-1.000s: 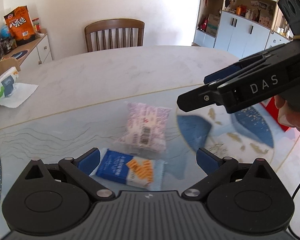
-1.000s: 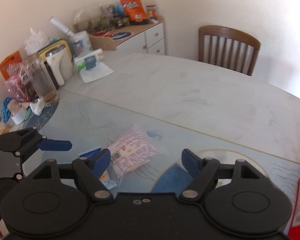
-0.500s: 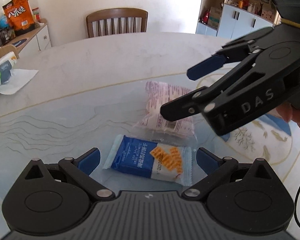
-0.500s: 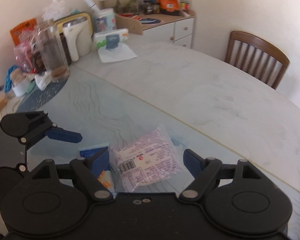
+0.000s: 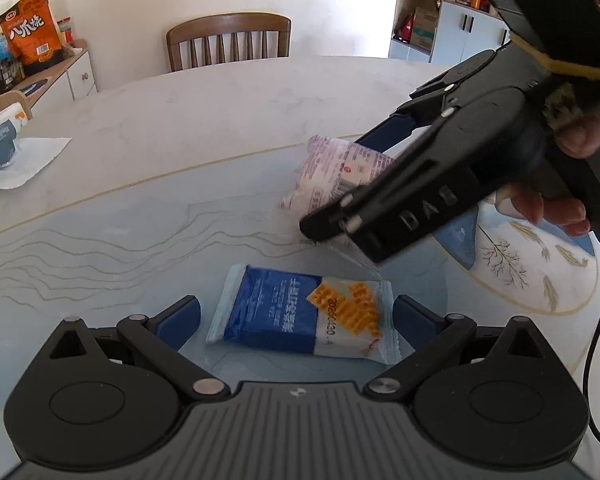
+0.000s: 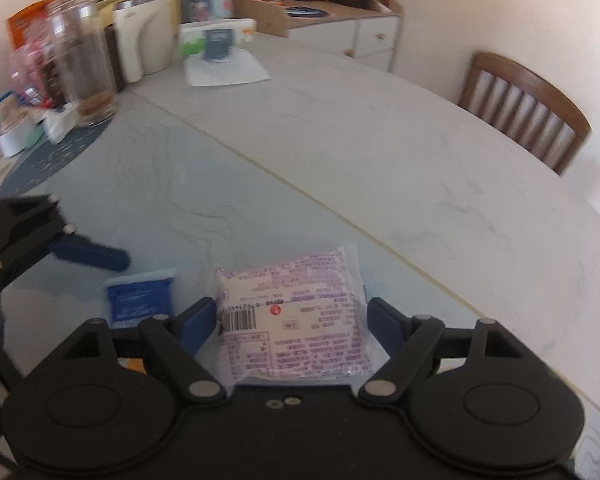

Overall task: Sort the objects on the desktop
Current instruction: 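Grasp the pink-white wrapped bag with the right tool while the left tool grasps the blue cracker packet, then carry the wrapped bag and cracker packet with both tools into the shoebox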

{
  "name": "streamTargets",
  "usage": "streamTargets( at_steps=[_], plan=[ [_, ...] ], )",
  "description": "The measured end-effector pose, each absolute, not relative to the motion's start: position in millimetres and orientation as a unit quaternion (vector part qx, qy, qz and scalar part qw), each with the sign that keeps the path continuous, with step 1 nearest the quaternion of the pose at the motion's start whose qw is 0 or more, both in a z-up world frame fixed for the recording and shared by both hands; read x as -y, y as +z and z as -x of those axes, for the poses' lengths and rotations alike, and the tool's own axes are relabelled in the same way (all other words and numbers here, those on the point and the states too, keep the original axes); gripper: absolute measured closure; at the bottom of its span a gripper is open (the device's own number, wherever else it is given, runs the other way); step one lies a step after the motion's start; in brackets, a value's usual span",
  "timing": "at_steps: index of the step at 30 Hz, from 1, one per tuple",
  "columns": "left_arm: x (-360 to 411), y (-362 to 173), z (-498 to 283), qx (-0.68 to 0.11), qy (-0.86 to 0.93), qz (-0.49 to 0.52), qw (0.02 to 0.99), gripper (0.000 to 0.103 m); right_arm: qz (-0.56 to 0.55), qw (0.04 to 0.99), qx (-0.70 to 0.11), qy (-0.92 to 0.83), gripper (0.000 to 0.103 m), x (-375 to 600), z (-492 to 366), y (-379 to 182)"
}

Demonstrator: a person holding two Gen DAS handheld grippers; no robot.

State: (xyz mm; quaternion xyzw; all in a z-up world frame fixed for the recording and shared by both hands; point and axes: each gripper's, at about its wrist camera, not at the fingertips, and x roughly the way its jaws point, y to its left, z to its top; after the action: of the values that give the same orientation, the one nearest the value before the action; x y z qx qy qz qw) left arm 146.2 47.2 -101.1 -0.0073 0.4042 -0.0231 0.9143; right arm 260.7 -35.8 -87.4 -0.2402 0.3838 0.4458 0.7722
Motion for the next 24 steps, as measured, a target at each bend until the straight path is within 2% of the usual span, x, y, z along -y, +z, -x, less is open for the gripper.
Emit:
streamTargets(
  at_steps=[9, 22, 24],
  plan=[
    [-44.3, -104.4, -144.8, -0.398, -0.014, 0.004, 0.917, 0.0, 0.196, 0.811, -0.4, 0.379, 0.024, 51.7, -276.5, -89.1],
    [-37.1, -105.3, -143.5, -0.389, 0.009, -0.005, 0.921, 0.001, 0.184, 0.818, -0.409, 0.36, 0.025, 60.7, -279.2, -92.5],
    [-36.7, -104.5, -143.2, -0.387, 0.008, -0.006, 0.922, 0.004, 0.181, 0.817, -0.412, 0.36, 0.03, 61.3, -279.8, -93.2]
  ],
)
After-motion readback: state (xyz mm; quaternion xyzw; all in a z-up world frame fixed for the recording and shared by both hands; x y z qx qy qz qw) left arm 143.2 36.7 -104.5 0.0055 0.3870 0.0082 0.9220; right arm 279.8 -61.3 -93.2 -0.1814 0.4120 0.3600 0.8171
